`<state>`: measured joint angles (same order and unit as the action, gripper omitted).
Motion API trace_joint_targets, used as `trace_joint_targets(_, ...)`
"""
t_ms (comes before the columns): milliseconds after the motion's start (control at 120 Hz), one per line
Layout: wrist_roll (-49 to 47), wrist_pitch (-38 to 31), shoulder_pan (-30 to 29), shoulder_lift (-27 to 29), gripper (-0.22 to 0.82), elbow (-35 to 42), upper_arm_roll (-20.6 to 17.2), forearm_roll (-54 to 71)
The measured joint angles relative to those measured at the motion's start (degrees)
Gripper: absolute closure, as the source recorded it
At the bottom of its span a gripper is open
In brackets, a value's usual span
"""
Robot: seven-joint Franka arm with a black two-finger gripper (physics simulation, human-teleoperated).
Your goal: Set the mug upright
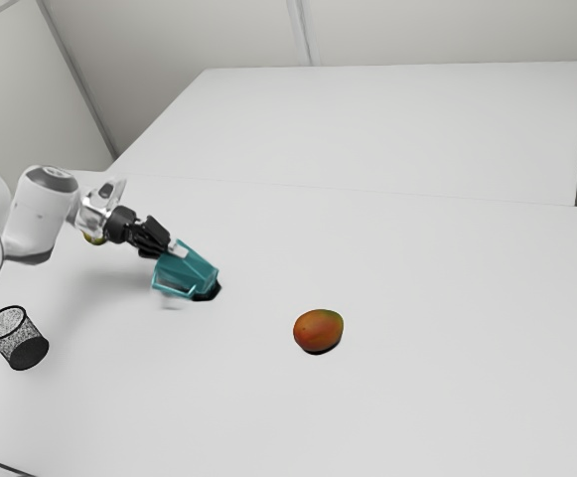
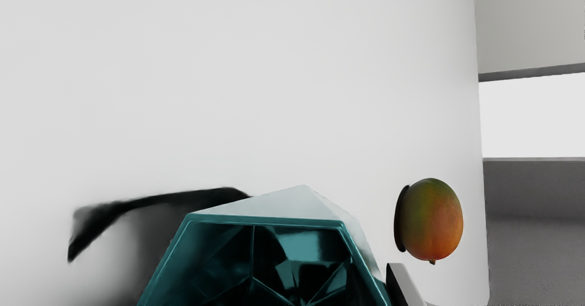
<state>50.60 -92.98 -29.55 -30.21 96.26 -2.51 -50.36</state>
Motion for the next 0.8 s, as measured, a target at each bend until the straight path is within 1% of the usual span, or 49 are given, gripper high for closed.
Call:
trace_joint_targets(175, 0.2, -0.1, 1.2, 3.8, 0.76, 0.3, -0.1, 0.6)
trace_joint_targets(275, -0.4, -0.1, 1.8, 6.4, 0.77, 0.3, -0.1, 3.3)
trace_joint_targets(517, -4.4, -0.8, 5.4, 13.0, 0.77, 0.2, -0.2, 16.3)
trace_joint_targets(642, -7.6, -1.4, 6.7, 16.0, 0.77, 0.3, -1.6, 24.6)
trace_joint_targets(742, -10.3, -3.2, 7.9, 18.9, 0.77, 2.7, -2.4, 30.3)
trace_joint_targets(800, -12.2, -4.1, 8.4, 20.2, 0.77, 3.5, -3.6, 33.8)
